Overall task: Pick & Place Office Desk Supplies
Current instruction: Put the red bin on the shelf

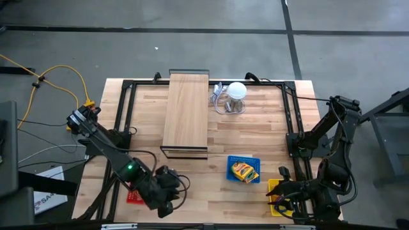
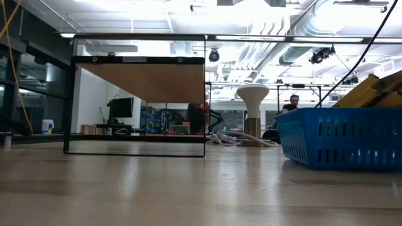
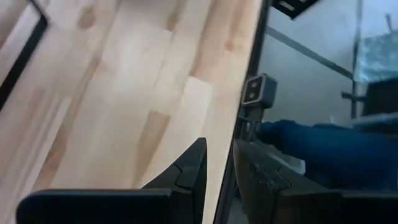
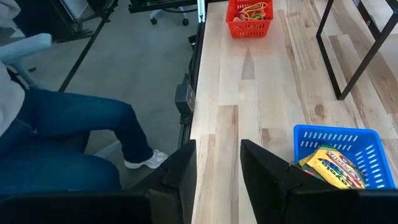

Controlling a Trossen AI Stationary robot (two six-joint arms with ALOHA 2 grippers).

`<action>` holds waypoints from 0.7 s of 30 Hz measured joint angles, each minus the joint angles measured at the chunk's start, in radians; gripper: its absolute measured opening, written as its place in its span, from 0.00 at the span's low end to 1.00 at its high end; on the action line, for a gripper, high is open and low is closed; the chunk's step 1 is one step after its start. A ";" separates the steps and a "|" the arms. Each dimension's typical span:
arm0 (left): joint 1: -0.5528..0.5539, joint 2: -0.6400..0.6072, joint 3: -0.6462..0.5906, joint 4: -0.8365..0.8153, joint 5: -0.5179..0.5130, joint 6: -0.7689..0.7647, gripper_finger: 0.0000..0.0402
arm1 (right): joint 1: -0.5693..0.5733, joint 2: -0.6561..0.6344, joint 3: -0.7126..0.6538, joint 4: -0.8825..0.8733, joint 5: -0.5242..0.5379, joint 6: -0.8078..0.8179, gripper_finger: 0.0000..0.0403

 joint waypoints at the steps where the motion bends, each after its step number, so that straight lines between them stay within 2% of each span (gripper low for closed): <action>1: -0.006 0.000 0.000 -0.011 -0.014 -0.027 0.19 | 0.000 0.000 0.000 0.000 0.000 0.000 0.28; 8: -0.110 0.000 0.000 -0.133 -0.179 -0.351 0.19 | 0.000 0.000 0.000 0.000 0.000 0.000 0.28; 21: -0.283 0.046 -0.003 -0.356 -0.181 -0.843 0.19 | 0.000 0.000 0.000 0.000 0.000 0.000 0.28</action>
